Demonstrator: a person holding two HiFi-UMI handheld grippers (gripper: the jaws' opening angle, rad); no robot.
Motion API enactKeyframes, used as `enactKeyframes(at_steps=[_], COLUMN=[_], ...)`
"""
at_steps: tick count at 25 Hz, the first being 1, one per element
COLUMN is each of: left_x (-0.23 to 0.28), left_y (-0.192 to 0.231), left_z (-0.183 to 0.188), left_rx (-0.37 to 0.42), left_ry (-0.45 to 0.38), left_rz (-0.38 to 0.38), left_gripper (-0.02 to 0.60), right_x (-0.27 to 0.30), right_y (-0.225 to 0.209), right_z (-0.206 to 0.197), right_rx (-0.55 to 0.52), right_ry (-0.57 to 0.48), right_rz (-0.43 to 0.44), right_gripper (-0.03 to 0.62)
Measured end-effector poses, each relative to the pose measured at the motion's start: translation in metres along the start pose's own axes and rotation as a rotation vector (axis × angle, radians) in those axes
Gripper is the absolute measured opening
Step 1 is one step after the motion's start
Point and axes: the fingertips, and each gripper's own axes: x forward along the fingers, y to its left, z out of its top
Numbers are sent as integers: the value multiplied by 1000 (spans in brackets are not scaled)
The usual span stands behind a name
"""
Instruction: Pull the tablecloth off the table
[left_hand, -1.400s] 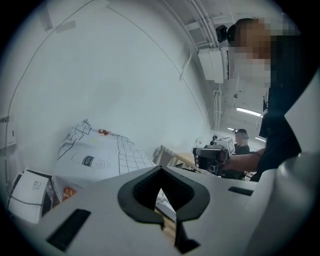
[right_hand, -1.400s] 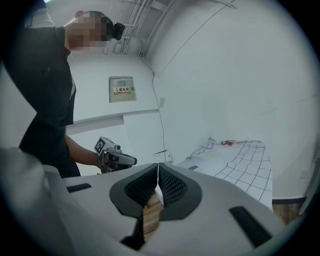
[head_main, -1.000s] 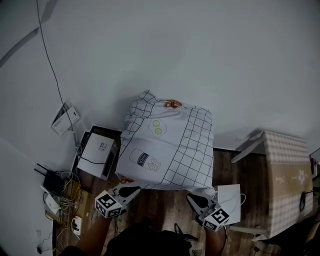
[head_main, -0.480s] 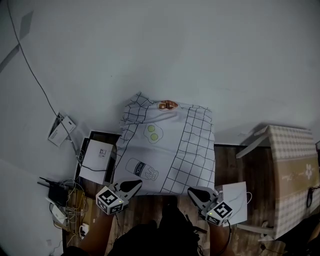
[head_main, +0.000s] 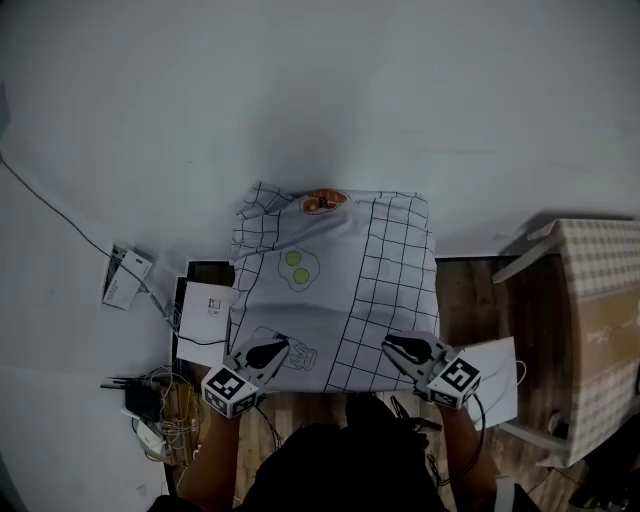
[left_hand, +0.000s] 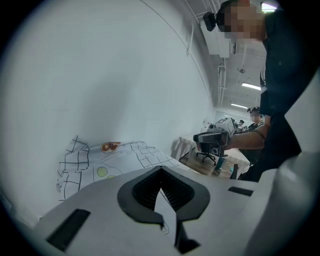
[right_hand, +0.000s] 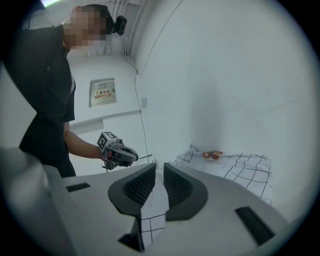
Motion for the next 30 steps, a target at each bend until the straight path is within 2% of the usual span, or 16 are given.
enactKeyframes(at_steps=[4, 7, 10, 11, 13, 16, 20, 25, 30], left_x=[28, 43, 54, 58, 62, 73, 97, 128, 148], left_y=[26, 38, 54, 59, 68, 89, 111, 121, 122], left_z=[3, -16, -24, -25, -28, -34, -50, -86, -109], left_rx=[55, 105, 129, 123, 125, 162, 228, 352, 453], left_ry=[76, 197, 232, 231, 236, 254, 315, 456, 515], left_rz=[21, 36, 22, 11, -14, -43, -141, -304, -359], left_gripper=[9, 9, 20, 36, 111, 143, 195, 304, 334], right_x=[18, 31, 53, 61, 78, 105, 130, 152, 167], right_y=[-45, -65, -79, -85, -97, -111, -111, -107, -106], right_z=[-2, -13, -22, -27, -40, -63, -75, -98, -117], right_rx=[34, 49, 39, 42, 69, 32, -59, -167, -172], right_ry=[18, 56, 106, 122, 150, 253, 374, 497, 528], right_rz=[9, 31, 54, 50, 33, 25, 24, 58, 61], right_gripper=[127, 151, 180, 191, 225, 255, 270, 280, 301])
